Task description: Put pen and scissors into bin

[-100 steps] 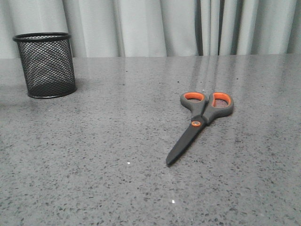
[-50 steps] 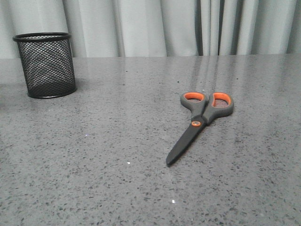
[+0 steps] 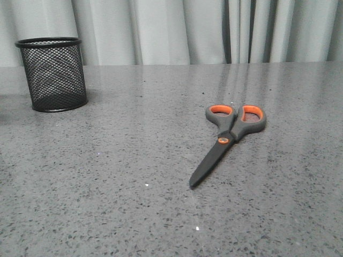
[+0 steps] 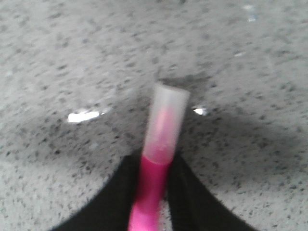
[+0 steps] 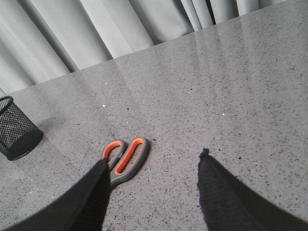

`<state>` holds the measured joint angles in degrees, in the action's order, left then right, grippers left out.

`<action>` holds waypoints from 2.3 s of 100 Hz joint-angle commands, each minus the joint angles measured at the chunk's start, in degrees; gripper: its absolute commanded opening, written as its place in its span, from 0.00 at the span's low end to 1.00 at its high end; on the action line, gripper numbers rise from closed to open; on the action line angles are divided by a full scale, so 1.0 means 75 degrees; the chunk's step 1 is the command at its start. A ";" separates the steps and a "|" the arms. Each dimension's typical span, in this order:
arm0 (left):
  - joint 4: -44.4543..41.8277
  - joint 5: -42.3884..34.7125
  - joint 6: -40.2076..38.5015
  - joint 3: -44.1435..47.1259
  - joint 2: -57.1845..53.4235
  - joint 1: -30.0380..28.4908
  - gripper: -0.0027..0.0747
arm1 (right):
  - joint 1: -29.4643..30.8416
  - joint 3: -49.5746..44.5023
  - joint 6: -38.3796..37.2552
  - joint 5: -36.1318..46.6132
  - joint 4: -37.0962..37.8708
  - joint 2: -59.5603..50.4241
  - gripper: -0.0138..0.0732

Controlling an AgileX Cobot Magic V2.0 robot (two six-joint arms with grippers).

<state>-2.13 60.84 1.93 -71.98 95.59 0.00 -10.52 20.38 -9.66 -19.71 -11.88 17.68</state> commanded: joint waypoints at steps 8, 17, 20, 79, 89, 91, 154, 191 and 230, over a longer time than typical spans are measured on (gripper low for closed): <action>0.0970 -0.1620 0.0314 -0.0171 -0.0825 -0.0002 0.01 | -0.0011 0.0286 0.0060 0.0557 -0.0004 0.0140 0.58; 0.1787 -0.2643 0.0726 -0.0183 -0.1388 -0.0002 0.01 | -0.0011 0.0286 0.0060 0.0557 -0.0004 0.0140 0.58; 0.2174 -0.3006 0.0991 -0.0183 -0.1587 -0.0002 0.01 | -0.0011 0.0286 0.0060 0.0557 -0.0018 0.0140 0.58; 1.1293 -0.5107 0.9916 -0.0110 -0.1616 0.1244 0.01 | -0.0011 0.0286 0.0060 0.0794 -0.0016 0.0140 0.58; 1.1293 -0.5107 0.9916 -0.0095 -0.1265 0.1244 0.01 | -0.0011 0.0286 0.0060 0.0780 -0.0016 0.0140 0.58; 1.1293 -0.5107 0.9916 -0.0078 -0.1227 0.1244 0.01 | -0.0011 0.0286 0.0060 0.0780 -0.0016 0.0140 0.58; 1.1101 -0.5438 0.9916 0.0814 -0.1176 0.1123 0.15 | -0.0011 0.0286 0.0060 0.0592 -0.0016 0.0140 0.58; 1.1104 -0.5371 0.9916 0.0787 -0.1703 0.1102 0.71 | -0.0011 0.0307 0.0060 0.0562 -0.0016 0.0140 0.58; 1.1052 -0.4044 0.9902 0.0851 -0.5025 0.1231 0.44 | -0.0998 0.3780 0.2047 -0.1577 -0.0071 0.3228 0.55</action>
<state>79.10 28.90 76.04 -64.47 63.51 8.23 -14.93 39.89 2.25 -30.52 -11.88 33.30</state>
